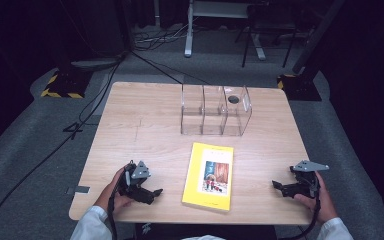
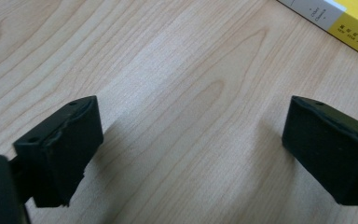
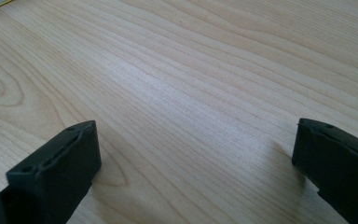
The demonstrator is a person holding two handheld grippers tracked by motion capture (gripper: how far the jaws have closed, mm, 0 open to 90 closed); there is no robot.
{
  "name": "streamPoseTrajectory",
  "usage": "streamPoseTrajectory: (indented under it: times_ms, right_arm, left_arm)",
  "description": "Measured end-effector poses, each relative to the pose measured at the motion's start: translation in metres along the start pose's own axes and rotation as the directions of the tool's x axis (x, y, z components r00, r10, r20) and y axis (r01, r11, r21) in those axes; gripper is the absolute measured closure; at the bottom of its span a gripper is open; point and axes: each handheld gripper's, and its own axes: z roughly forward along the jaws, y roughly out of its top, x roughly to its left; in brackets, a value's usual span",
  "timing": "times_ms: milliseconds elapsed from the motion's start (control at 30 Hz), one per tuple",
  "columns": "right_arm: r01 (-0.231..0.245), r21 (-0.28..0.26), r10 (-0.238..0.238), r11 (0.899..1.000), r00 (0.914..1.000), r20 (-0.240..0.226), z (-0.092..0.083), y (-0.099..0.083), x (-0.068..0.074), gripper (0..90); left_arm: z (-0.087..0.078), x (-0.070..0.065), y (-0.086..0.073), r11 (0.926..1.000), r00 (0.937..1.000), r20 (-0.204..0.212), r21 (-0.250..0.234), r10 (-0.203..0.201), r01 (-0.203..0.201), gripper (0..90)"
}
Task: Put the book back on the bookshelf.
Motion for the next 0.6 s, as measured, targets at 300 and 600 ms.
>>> streamPoseTrajectory:
  times_ms: [300,600]
  right_arm:
    - [0.059,0.002,-0.059,0.998,0.9965,-0.060,0.001,0.004,-0.004,7.0]
    - [0.183,-0.003,-0.182,0.983,0.9758,-0.121,0.008,0.022,0.011,33.8]
  left_arm:
    - [0.003,-0.008,0.003,0.9995,0.9992,-0.029,0.008,-0.029,0.029,0.3]
    - [0.008,-0.026,0.008,0.9999,0.9999,0.008,0.007,0.013,-0.013,0.4]
